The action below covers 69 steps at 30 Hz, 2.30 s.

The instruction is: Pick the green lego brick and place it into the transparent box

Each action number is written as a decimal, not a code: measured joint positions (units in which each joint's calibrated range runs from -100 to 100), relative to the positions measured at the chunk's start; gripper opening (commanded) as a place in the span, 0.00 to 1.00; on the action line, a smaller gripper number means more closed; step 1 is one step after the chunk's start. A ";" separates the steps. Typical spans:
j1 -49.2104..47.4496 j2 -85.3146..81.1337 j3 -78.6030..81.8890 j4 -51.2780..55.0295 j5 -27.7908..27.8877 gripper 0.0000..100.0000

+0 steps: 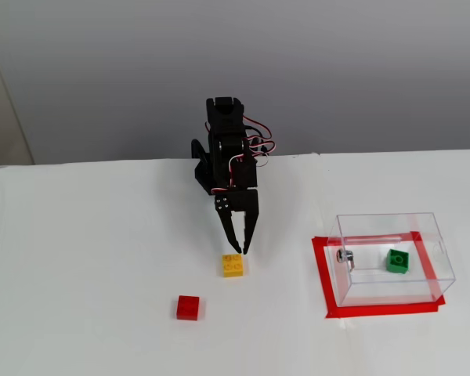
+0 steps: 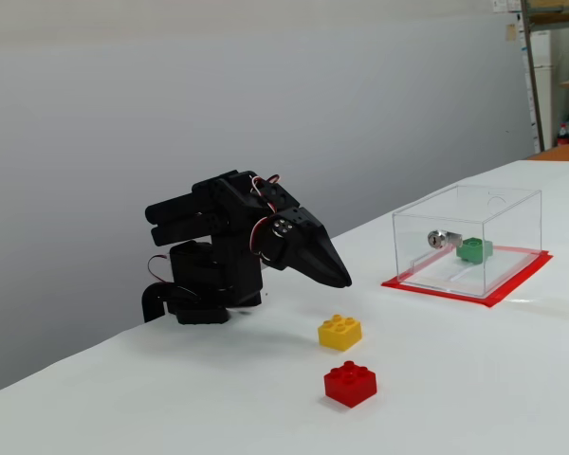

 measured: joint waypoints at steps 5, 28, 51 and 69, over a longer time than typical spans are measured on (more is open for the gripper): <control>0.00 0.00 1.50 0.09 0.00 0.01; 0.00 0.00 -3.00 25.11 0.00 0.02; 0.00 0.00 -3.00 25.28 0.00 0.01; 0.00 0.00 -3.00 25.28 0.00 0.01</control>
